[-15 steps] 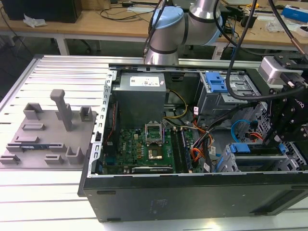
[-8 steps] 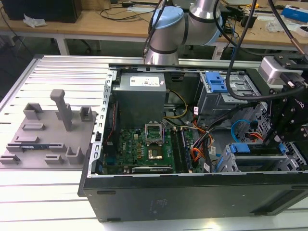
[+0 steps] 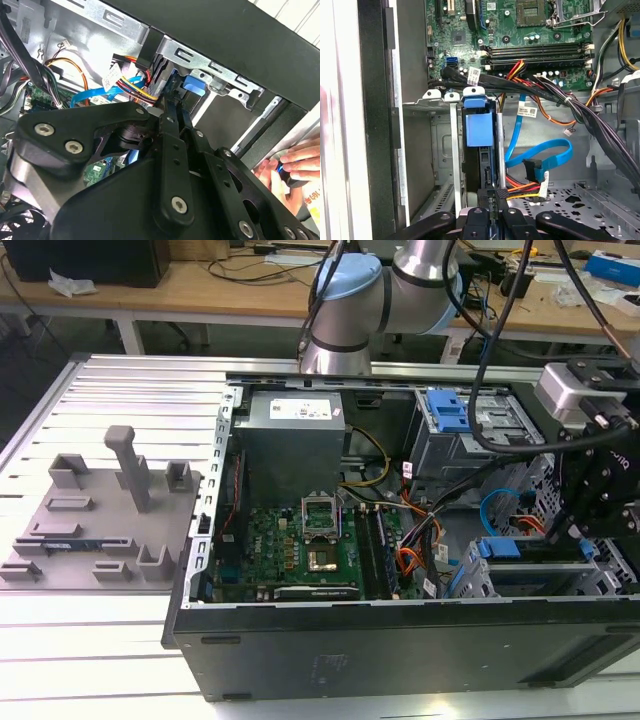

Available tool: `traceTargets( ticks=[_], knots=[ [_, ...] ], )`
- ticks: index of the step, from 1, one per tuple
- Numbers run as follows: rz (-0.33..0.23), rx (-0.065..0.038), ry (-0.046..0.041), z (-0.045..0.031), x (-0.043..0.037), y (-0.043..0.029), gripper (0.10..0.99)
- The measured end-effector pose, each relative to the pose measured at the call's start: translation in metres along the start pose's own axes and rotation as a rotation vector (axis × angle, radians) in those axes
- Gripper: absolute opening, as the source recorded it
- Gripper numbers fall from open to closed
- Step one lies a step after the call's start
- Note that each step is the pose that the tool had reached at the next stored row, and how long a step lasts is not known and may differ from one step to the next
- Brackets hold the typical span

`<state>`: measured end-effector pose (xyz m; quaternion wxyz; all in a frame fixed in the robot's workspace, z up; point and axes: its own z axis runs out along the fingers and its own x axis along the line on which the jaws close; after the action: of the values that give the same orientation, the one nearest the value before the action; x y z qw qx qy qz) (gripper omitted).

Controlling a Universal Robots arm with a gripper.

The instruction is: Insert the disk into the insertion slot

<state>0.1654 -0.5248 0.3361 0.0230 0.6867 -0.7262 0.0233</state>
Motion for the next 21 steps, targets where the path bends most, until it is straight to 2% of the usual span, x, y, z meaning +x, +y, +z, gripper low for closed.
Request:
traceTargets(
  ticks=[3,4,5,6,7,8,11,21],
  knots=[
    [0.000,0.000,-0.0009,-0.0003,0.0007,0.0000,0.176],
    [0.000,0.000,-0.0008,-0.0026,0.0009,0.0000,0.235],
    [0.000,0.000,-0.0004,-0.0055,0.0011,0.0000,0.235],
    [0.000,0.000,-0.0004,-0.0124,0.0015,0.0000,0.357],
    [0.000,0.000,-0.0002,-0.0171,0.0018,0.0000,0.357],
    [0.000,0.000,-0.0003,-0.0217,0.0021,0.0000,0.424],
    [0.000,0.000,-0.0003,-0.0308,0.0027,0.0000,0.424],
    [0.000,0.000,-0.0003,-0.0316,0.0028,0.0000,0.424]
  ],
)
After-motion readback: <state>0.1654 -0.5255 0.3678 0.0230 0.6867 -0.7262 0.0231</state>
